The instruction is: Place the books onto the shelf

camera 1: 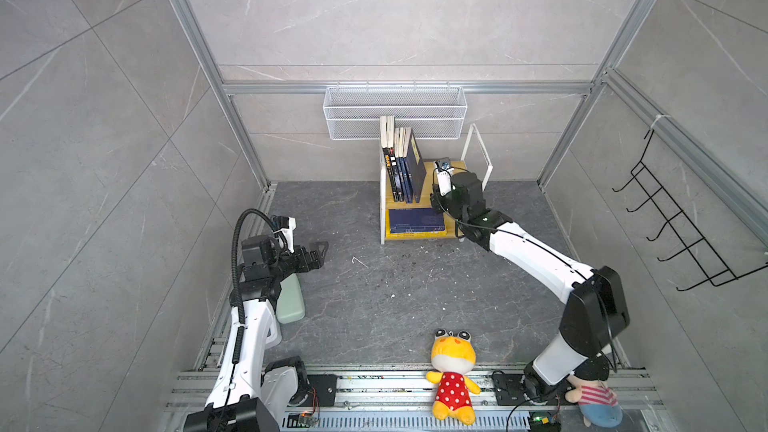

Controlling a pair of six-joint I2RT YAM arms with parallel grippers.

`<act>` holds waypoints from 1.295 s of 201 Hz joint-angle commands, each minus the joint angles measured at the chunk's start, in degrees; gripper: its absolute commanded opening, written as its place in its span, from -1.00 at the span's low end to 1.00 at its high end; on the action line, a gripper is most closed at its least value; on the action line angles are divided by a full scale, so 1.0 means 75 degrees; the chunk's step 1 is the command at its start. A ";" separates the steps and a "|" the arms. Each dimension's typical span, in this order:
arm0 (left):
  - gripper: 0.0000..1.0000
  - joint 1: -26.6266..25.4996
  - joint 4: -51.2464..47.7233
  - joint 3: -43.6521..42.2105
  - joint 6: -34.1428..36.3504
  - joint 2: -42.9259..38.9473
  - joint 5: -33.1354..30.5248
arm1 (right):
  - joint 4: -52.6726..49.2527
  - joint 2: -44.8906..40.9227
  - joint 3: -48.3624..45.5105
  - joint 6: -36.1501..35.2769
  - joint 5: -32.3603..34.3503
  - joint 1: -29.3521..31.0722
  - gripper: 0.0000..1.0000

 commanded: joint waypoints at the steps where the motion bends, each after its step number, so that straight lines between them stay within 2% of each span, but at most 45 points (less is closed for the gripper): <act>1: 1.00 0.0026 0.0086 0.0074 0.0034 -0.0173 0.0120 | -0.0321 0.0762 0.0823 0.0158 -0.0150 -0.0302 -0.51; 23: 1.00 0.0026 -0.0011 0.0159 0.0004 -0.0153 0.0126 | -0.0787 0.1512 0.1791 0.0453 -0.0374 -0.0696 -0.65; 46: 1.00 -0.0009 0.0141 0.0032 0.0026 -0.0246 0.0107 | -0.0925 0.2035 0.2358 0.0244 -0.0615 -0.0763 -0.71; 72: 1.00 -0.0029 0.0011 0.0170 0.0024 -0.0164 0.0074 | -0.0382 0.2398 0.2193 0.0105 -0.0631 -0.0790 -0.72; 96: 1.00 -0.0091 0.0093 0.0089 0.0041 -0.0177 0.0062 | -0.0121 0.2638 0.2196 0.0162 -0.1013 -0.0792 -0.75; 125: 1.00 -0.0079 0.0091 0.0108 0.0050 -0.0125 0.0058 | 0.0046 0.2898 0.2324 0.0301 -0.1329 -0.0799 -1.00; 181: 1.00 -0.0032 0.0141 0.0098 0.0010 -0.0077 0.0049 | -0.0032 0.3058 0.2592 0.0325 -0.1716 -0.0771 -1.00; 260: 1.00 0.0014 0.0021 0.0158 -0.0011 -0.0004 0.0046 | -0.0118 0.3052 0.2684 0.0293 -0.1119 -0.0429 -1.00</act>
